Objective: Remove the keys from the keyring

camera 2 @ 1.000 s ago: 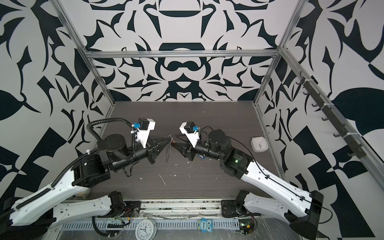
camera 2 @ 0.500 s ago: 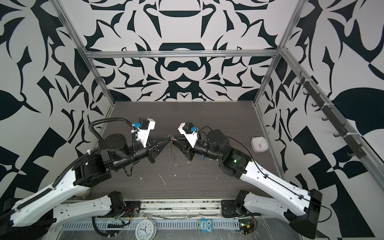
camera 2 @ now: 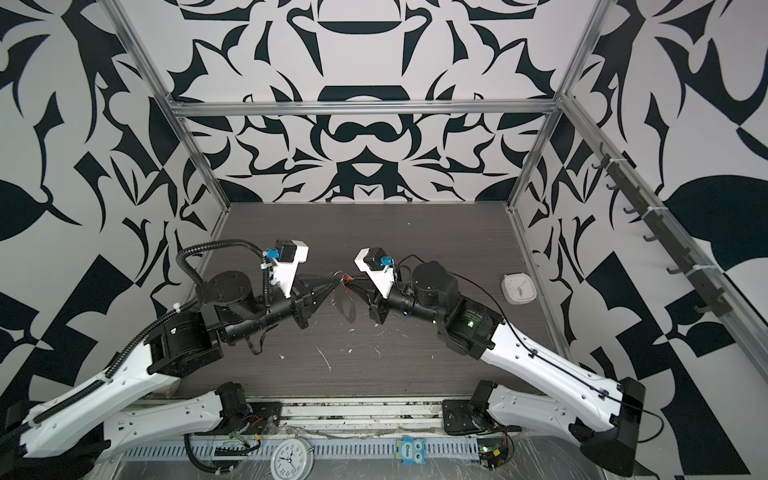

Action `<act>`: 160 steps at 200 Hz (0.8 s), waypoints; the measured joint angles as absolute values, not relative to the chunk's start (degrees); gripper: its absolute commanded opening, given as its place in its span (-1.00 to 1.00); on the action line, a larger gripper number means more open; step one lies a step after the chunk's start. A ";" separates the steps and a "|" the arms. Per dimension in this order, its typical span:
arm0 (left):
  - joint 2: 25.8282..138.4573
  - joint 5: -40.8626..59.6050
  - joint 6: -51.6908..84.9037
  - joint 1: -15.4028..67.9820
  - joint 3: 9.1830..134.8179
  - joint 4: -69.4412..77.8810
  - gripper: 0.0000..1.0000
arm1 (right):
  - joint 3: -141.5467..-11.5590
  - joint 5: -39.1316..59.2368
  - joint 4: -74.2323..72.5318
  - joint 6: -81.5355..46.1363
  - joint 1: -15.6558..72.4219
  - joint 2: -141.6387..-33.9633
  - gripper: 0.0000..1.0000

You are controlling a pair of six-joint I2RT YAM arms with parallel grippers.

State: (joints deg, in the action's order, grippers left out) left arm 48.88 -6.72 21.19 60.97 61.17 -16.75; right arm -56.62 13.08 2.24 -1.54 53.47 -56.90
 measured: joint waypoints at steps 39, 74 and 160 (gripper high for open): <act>46.37 -4.10 18.41 60.97 57.21 -13.63 -1.00 | -56.90 13.74 3.77 -1.28 53.74 -56.66 -1.00; 45.36 -1.58 16.47 60.97 55.94 -12.19 -1.00 | -58.65 16.40 6.39 -0.97 53.74 -56.69 -1.00; 43.53 2.52 14.90 60.82 55.07 -11.29 -1.00 | -62.22 27.24 10.11 -0.75 49.56 -57.12 -1.00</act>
